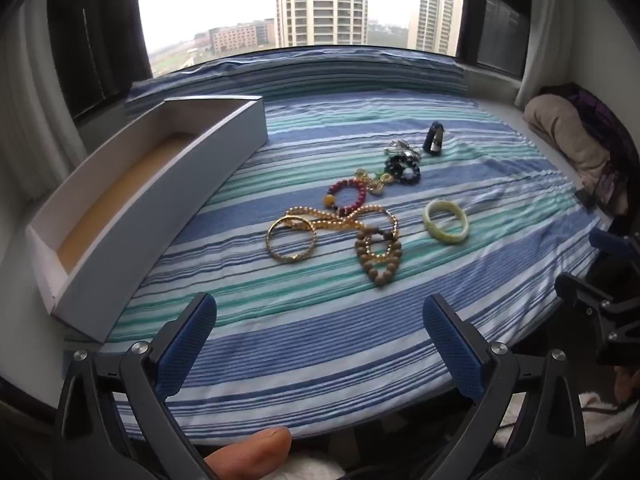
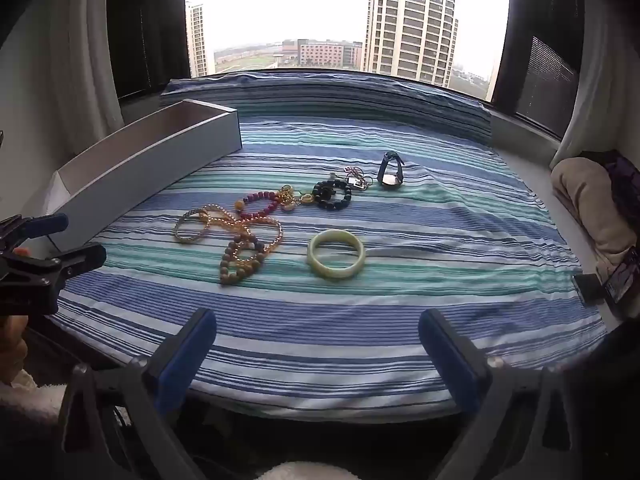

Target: Organize jewelry

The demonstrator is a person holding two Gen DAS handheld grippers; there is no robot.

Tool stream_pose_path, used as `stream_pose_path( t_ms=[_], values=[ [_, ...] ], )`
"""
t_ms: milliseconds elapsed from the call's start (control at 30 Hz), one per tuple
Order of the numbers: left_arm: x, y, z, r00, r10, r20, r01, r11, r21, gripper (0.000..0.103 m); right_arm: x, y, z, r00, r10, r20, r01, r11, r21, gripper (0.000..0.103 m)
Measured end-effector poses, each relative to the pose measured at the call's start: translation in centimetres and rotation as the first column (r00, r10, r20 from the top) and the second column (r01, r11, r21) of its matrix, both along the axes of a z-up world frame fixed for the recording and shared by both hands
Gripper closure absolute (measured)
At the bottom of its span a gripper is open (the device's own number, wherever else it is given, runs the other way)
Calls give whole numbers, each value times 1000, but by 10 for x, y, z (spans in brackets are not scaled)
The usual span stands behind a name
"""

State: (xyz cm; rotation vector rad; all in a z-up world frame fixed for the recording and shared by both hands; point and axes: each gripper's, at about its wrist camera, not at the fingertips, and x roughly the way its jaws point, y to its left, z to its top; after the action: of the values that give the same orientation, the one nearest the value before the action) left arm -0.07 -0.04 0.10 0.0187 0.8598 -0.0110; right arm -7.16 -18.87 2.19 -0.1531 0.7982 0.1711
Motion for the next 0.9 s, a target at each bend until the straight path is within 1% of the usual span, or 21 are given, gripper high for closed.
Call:
stream_pose_path(
  t_ms=[67, 167, 233, 333, 400, 600, 733, 900],
  values=[
    [-1, -1, 1, 1000, -3, 15, 3, 1000, 0, 0, -1, 0, 1, 1000, -6, 0, 6, 1000, -12, 0],
    [2, 3, 1, 1000, -18, 5, 18, 1000, -11, 0, -2, 0, 2, 1000, -14, 9, 14, 1000, -10, 0],
    [8, 0, 1, 1000, -26, -11, 26, 1000, 1, 0, -8, 6, -2, 1000, -9, 9, 9, 1000, -8, 0],
    [2, -3, -1, 1000, -28, 1, 28, 1000, 9, 0, -8, 13, -5, 1000, 2, 4, -2, 1000, -4, 0],
    [2, -1, -2, 1000, -24, 1, 24, 1000, 7, 0, -3, 5, -1, 1000, 10, -3, -10, 1000, 6, 0],
    [0, -3, -1, 1000, -30, 3, 30, 1000, 8, 0, -1, 6, -2, 1000, 21, -8, -20, 1000, 10, 0],
    [0, -3, 0, 1000, -30, 1, 30, 1000, 4, 0, -2, 6, -2, 1000, 21, -8, -21, 1000, 14, 0],
    [1, -1, -2, 1000, -24, -20, 23, 1000, -21, 0, -1, 6, -2, 1000, 19, -6, -19, 1000, 16, 0]
  ],
)
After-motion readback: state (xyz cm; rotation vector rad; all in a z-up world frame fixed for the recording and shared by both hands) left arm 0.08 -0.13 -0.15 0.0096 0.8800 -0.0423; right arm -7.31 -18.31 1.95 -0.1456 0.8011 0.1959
